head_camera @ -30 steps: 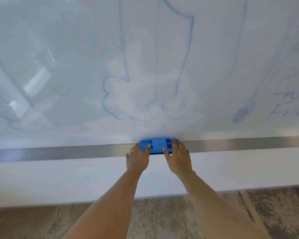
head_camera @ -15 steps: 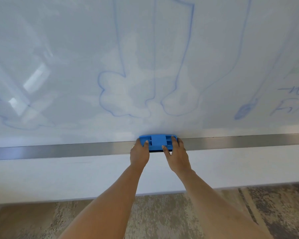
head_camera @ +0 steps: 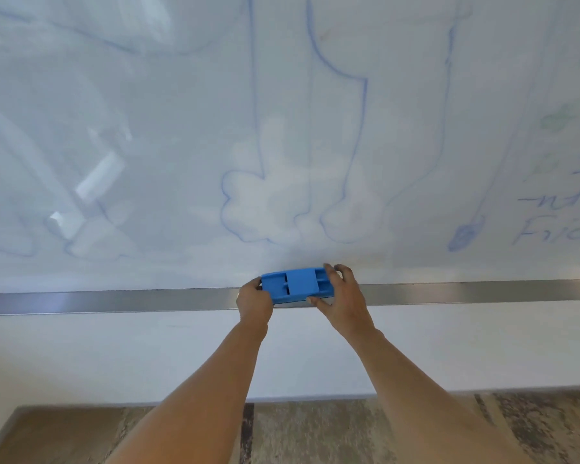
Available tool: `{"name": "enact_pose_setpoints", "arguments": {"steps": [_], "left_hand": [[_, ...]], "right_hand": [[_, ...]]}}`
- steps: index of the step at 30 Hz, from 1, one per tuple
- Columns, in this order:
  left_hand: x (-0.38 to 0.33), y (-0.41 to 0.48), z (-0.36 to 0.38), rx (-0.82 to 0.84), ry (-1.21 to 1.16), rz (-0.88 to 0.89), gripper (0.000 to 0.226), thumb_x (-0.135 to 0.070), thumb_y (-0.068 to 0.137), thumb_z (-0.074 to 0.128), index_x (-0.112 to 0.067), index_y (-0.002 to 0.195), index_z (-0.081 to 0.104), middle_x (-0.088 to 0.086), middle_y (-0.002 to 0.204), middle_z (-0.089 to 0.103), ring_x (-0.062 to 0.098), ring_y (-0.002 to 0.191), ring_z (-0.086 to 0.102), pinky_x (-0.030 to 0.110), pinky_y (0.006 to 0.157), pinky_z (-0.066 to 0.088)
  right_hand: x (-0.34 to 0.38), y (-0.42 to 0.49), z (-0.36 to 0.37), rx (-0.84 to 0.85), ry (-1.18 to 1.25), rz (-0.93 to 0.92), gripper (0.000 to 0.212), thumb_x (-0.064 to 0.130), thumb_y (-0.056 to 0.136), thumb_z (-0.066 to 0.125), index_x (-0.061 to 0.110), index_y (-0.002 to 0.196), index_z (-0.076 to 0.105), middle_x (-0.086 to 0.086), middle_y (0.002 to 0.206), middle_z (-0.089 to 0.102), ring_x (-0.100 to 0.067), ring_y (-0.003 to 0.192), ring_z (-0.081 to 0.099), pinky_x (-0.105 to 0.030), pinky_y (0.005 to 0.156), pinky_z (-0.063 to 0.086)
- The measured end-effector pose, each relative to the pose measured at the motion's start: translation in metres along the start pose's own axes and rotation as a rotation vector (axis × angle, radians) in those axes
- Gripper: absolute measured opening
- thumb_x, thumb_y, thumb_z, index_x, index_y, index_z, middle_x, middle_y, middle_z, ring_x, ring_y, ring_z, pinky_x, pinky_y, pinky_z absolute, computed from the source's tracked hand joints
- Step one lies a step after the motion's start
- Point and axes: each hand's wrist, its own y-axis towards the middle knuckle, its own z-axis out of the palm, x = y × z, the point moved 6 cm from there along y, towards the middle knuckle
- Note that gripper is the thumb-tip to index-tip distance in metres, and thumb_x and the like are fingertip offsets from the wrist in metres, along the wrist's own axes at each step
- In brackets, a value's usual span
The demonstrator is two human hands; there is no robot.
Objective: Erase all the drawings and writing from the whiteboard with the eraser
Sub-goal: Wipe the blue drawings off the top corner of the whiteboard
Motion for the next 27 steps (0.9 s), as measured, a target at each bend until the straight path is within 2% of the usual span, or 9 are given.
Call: {"name": "enact_pose_setpoints", "arguments": {"steps": [6, 10, 14, 17, 19, 22, 27], "left_hand": [[-0.034, -0.018, -0.049, -0.020, -0.016, 0.018, 0.051, 0.016, 0.087, 0.030, -0.001, 0.129, 0.052, 0.009, 0.103, 0.049, 0.028, 0.091, 0.048, 0.039, 0.086, 0.049], [-0.057, -0.026, -0.091, -0.055, -0.078, 0.036, 0.052, 0.018, 0.087, 0.031, -0.002, 0.130, 0.051, 0.016, 0.117, 0.053, 0.031, 0.098, 0.052, 0.038, 0.086, 0.051], [-0.086, -0.041, -0.138, -0.083, -0.078, 0.160, 0.055, 0.018, 0.086, 0.032, -0.009, 0.131, 0.049, 0.016, 0.109, 0.053, 0.030, 0.096, 0.054, 0.038, 0.083, 0.053], [-0.115, -0.060, -0.177, -0.148, 0.066, 0.336, 0.055, 0.014, 0.085, 0.033, -0.012, 0.132, 0.048, 0.014, 0.113, 0.052, 0.028, 0.097, 0.054, 0.033, 0.076, 0.052], [-0.134, -0.072, -0.206, -0.229, 0.225, 0.435, 0.054, 0.012, 0.086, 0.035, -0.013, 0.133, 0.046, 0.015, 0.124, 0.047, 0.027, 0.104, 0.052, 0.032, 0.079, 0.051], [-0.160, -0.092, -0.248, -0.317, 0.502, 0.547, 0.051, 0.008, 0.088, 0.038, -0.012, 0.135, 0.043, 0.012, 0.132, 0.040, 0.022, 0.110, 0.047, 0.023, 0.084, 0.043], [-0.186, -0.112, -0.324, -0.428, 0.748, 0.630, 0.047, -0.002, 0.090, 0.043, -0.008, 0.137, 0.038, 0.008, 0.139, 0.040, 0.022, 0.124, 0.040, 0.027, 0.099, 0.037]], "right_hand": [[0.053, 0.002, -0.018, 0.083, -0.134, -0.143, 0.074, 0.048, 0.083, 0.061, 0.024, 0.144, 0.028, 0.003, 0.141, 0.031, -0.017, 0.122, 0.039, -0.030, 0.096, 0.041], [0.105, 0.007, -0.034, 0.032, -0.354, -0.281, 0.068, 0.062, 0.081, 0.053, 0.029, 0.138, 0.035, 0.009, 0.131, 0.043, -0.016, 0.116, 0.040, -0.032, 0.089, 0.035], [0.164, 0.011, -0.048, -0.001, -0.238, -0.457, 0.064, 0.056, 0.076, 0.064, 0.022, 0.128, 0.048, 0.003, 0.119, 0.053, -0.017, 0.109, 0.046, -0.030, 0.089, 0.034], [0.213, 0.014, -0.057, -0.010, -0.152, -0.573, 0.064, 0.050, 0.074, 0.070, 0.016, 0.125, 0.051, -0.001, 0.115, 0.055, -0.018, 0.101, 0.051, -0.026, 0.087, 0.038], [0.248, 0.016, -0.059, -0.012, -0.122, -0.641, 0.063, 0.047, 0.074, 0.071, 0.015, 0.125, 0.051, -0.002, 0.116, 0.054, -0.017, 0.101, 0.051, -0.024, 0.086, 0.039], [0.301, 0.016, -0.055, -0.021, -0.073, -0.737, 0.061, 0.045, 0.074, 0.073, 0.014, 0.122, 0.051, -0.002, 0.114, 0.055, -0.016, 0.100, 0.050, -0.024, 0.084, 0.043], [0.391, 0.009, -0.041, -0.055, -0.001, -0.868, 0.059, 0.044, 0.075, 0.072, 0.014, 0.120, 0.050, 0.000, 0.116, 0.053, -0.013, 0.104, 0.047, -0.019, 0.082, 0.041]]}}
